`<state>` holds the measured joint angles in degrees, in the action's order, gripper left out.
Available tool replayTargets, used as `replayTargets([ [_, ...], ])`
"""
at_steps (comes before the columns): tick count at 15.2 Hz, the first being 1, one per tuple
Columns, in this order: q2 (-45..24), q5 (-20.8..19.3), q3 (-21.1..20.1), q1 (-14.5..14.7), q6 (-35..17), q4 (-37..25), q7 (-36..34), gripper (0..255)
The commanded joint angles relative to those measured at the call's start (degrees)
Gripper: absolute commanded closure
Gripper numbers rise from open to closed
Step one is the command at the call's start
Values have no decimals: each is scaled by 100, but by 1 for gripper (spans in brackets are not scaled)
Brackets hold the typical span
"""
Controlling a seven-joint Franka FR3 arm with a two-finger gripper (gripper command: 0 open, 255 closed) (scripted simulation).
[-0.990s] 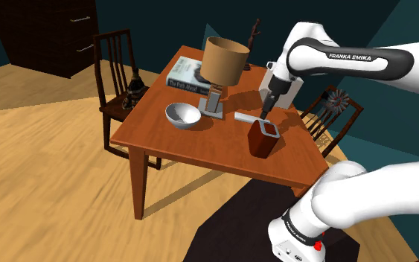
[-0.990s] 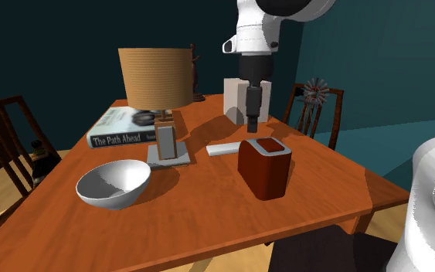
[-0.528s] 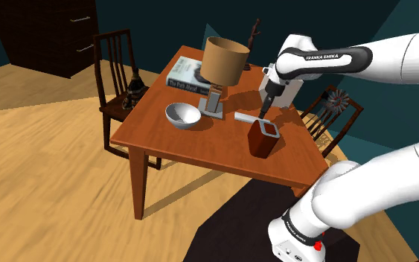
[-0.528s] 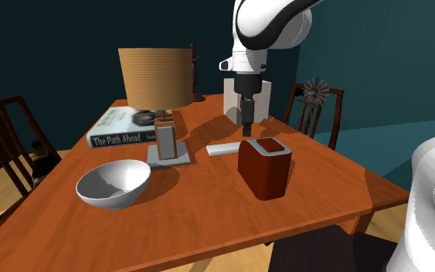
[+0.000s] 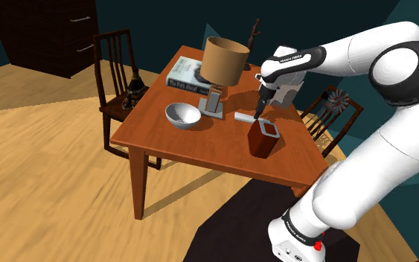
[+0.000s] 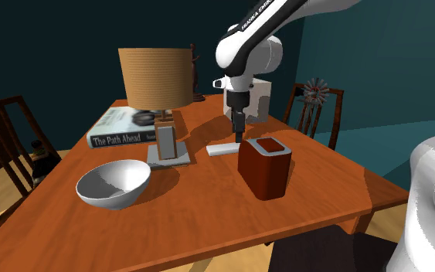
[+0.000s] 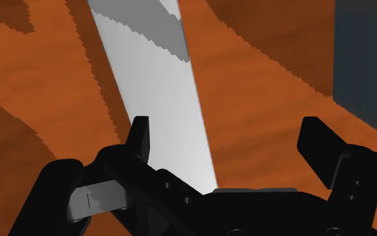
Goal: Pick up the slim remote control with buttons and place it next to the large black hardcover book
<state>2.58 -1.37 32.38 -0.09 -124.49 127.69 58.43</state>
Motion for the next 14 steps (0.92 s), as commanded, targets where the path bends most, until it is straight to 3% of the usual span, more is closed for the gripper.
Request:
replayTargets([
  [1, -531, 364, 110, -47, -88, -356, 573, 0],
  [3, -893, 622, 111, -129, -134, -600, 918, 0],
  [10, -1264, 915, 38, -196, -663, -372, 1121, 0],
  [14, -1264, 915, 37, -197, -663, -372, 1121, 0],
])
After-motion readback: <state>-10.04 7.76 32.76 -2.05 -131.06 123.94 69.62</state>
